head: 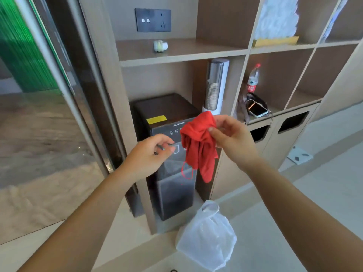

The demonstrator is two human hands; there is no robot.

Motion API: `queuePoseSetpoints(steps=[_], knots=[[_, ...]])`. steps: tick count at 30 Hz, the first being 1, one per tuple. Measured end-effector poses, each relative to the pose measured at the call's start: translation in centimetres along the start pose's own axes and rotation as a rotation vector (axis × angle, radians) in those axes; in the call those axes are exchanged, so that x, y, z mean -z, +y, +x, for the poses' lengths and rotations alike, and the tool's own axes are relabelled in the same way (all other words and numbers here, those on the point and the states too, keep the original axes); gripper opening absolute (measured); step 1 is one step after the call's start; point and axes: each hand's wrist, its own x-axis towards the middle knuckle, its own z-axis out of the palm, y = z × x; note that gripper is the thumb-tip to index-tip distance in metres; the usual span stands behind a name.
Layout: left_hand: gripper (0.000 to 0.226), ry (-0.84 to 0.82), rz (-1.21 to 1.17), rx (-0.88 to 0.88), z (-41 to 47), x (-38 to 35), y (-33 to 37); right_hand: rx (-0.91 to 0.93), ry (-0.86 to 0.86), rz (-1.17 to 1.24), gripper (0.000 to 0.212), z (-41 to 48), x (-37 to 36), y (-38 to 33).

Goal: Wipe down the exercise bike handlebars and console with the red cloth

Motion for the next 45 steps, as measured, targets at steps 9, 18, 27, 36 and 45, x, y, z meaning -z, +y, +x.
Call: queuePoseSetpoints(steps=[9,18,27,36,45], knots=[[0.01,0.115,0.164,-0.161,15.1,6.1,2.7,0.156,-0.047,0.03,0.022,15.7,-0.3,-1.3],[0.016,0.293,0.263,-0.323,22.1,6.5,6.2,0.174,0.039,0.107,0.012,25.5,2.6,-2.8],[0.02,0.345,0.406,-0.284,29.4,1.8,9.8,0.158,0.311,0.178,0.005,36.7,9.0,-0.9],[0.023,0.473,0.535,-0.087,32.9,-3.5,10.6,0.286,-0.207,-0.403,0.027,39.8,12.5,3.0],[0.037,0.604,0.623,0.017,33.5,-6.8,13.7,0.515,-0.267,-0.362,0.025,39.4,15.4,3.6]])
